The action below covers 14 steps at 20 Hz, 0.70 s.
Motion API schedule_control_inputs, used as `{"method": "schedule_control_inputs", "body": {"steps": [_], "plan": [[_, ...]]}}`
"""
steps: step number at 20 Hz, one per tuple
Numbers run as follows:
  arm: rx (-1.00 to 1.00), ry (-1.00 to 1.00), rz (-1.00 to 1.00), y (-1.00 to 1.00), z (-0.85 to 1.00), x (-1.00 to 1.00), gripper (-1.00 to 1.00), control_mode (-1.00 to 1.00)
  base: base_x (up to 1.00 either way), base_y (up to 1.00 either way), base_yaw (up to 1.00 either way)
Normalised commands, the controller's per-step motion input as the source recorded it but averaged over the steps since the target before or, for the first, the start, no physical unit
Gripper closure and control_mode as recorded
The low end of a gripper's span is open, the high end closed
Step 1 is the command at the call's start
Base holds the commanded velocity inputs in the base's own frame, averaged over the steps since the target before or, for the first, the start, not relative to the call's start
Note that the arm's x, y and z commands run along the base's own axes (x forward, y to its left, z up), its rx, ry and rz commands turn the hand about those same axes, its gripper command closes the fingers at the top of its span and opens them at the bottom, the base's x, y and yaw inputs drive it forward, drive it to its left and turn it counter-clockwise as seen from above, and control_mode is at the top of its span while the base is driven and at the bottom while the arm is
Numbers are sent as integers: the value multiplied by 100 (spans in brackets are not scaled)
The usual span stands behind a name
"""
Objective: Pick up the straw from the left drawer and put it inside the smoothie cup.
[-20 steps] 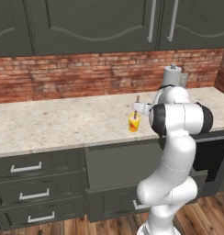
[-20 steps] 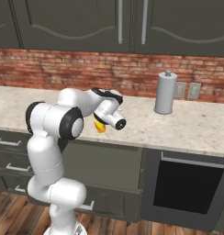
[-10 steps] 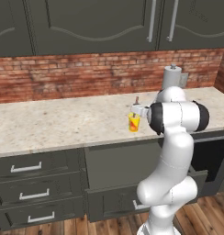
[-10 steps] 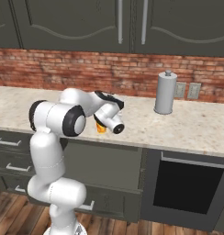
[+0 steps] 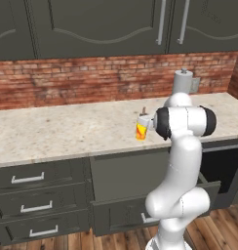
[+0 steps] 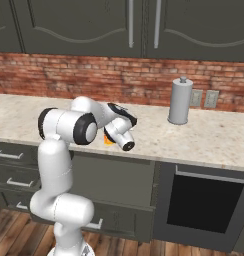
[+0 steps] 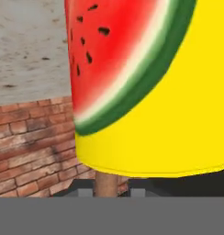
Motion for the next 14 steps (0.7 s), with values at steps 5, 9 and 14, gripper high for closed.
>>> {"method": "schedule_control_inputs", "body": {"steps": [5, 9, 14], "plan": [[0, 0, -2, 0, -4, 5, -100, -100, 0, 0, 0], [0, 0, -2, 0, 0, 0, -100, -100, 0, 0, 0], [0, 0, -4, 0, 0, 0, -100, -100, 0, 0, 0]]}}
